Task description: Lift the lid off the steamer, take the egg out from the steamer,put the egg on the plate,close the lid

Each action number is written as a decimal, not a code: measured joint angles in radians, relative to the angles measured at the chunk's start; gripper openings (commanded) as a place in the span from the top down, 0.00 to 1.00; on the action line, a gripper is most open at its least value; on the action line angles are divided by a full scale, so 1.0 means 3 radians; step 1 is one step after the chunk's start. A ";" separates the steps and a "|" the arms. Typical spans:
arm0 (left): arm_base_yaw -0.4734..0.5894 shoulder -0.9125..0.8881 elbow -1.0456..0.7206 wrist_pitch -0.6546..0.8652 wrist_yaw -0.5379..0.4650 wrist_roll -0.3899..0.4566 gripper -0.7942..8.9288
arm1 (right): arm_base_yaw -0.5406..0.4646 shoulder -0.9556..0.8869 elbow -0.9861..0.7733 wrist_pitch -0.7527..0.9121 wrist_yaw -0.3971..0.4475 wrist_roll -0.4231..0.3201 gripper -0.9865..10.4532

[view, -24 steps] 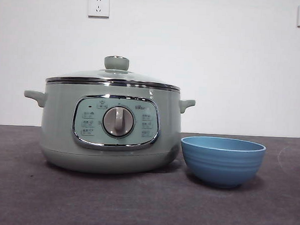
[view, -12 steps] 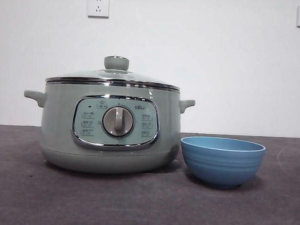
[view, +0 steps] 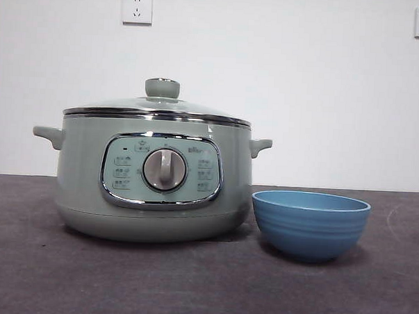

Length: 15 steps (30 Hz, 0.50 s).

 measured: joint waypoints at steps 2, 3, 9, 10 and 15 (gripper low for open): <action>0.0000 0.0000 0.0000 0.0000 0.0000 0.0000 0.92 | -0.0106 -0.0225 -0.0370 0.0343 0.0000 0.0009 0.91; 0.0000 0.0000 0.0000 0.0000 0.0000 0.0000 0.92 | -0.0150 -0.0338 -0.0554 0.0524 0.0004 0.0020 0.91; 0.0000 0.0000 0.0000 0.0000 0.0000 0.0000 0.92 | -0.0243 -0.0852 -0.1322 0.1137 0.0497 0.0136 0.91; 0.0000 0.0000 0.0000 0.0000 0.0000 0.0000 0.92 | -0.0248 -0.0918 -0.1408 0.1150 0.0562 0.0164 0.91; 0.0000 0.0000 0.0000 0.0000 -0.0001 0.0000 0.92 | -0.0256 -0.1195 -0.1787 0.1175 0.0773 0.0304 0.91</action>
